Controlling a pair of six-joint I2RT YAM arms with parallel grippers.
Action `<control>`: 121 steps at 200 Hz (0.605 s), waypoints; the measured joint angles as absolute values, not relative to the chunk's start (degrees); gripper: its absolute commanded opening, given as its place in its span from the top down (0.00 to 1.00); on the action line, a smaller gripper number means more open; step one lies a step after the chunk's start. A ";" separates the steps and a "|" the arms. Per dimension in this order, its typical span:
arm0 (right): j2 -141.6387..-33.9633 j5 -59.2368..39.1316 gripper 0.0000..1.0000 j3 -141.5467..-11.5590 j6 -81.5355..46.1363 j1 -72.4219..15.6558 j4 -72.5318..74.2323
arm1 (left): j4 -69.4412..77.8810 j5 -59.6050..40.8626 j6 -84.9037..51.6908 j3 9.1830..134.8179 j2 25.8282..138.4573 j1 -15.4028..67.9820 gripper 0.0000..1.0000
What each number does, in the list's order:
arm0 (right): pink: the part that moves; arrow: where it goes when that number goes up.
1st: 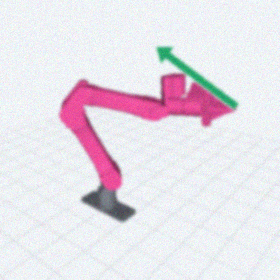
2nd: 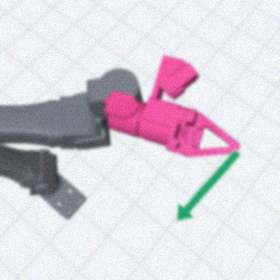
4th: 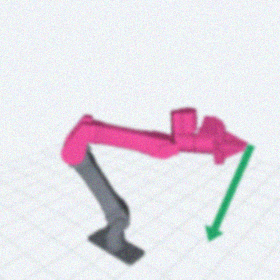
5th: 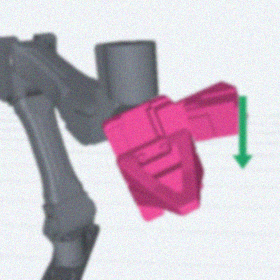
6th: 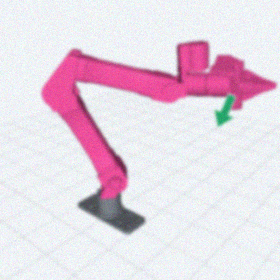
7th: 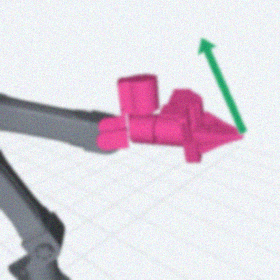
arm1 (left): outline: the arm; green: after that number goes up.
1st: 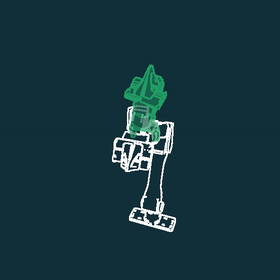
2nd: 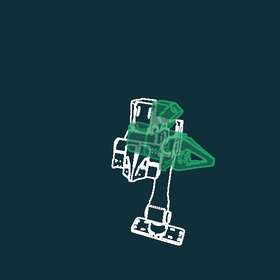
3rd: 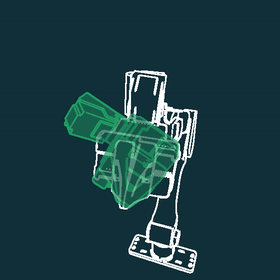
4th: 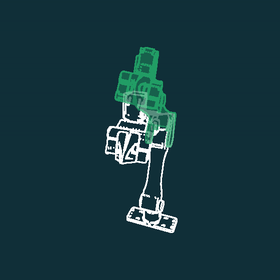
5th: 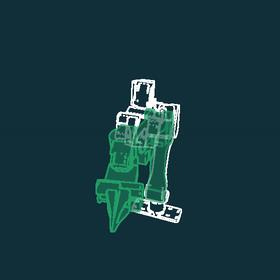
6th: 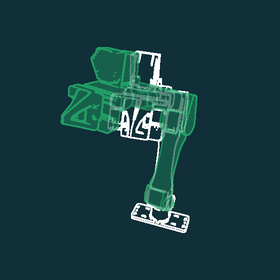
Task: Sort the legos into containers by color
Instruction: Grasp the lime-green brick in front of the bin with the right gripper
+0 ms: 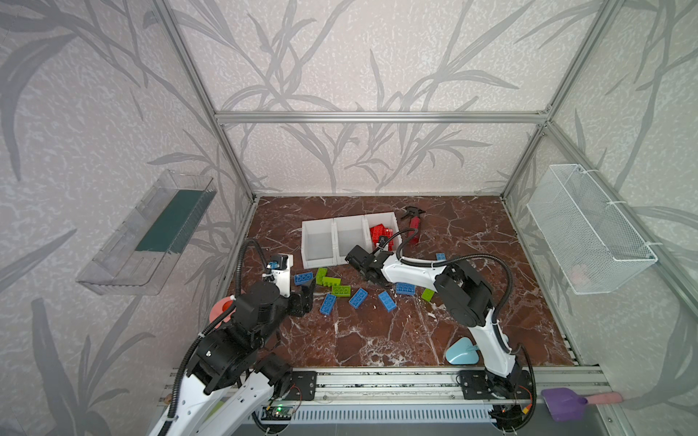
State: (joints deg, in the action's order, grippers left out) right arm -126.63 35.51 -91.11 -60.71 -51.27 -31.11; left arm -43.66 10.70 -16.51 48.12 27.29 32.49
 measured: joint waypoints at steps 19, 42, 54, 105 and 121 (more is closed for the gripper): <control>-126.72 35.48 0.01 -91.18 -61.71 -50.76 -31.64 | -43.66 10.74 -16.51 48.10 27.31 32.49 0.25; -126.72 35.51 0.02 -90.98 -62.48 -50.41 -31.73 | -43.64 10.90 -16.51 47.92 27.38 32.49 0.25; -126.63 35.51 0.05 -90.02 -62.65 -50.28 -31.09 | -43.66 10.90 -16.51 47.81 27.53 32.49 0.25; -123.04 35.09 0.27 -81.95 -60.88 -50.09 -22.98 | -43.33 10.92 -16.51 47.72 27.94 32.49 0.25; -121.71 33.78 0.35 -79.55 -59.13 -49.63 -19.94 | -43.31 10.96 -16.51 47.72 28.01 32.49 0.25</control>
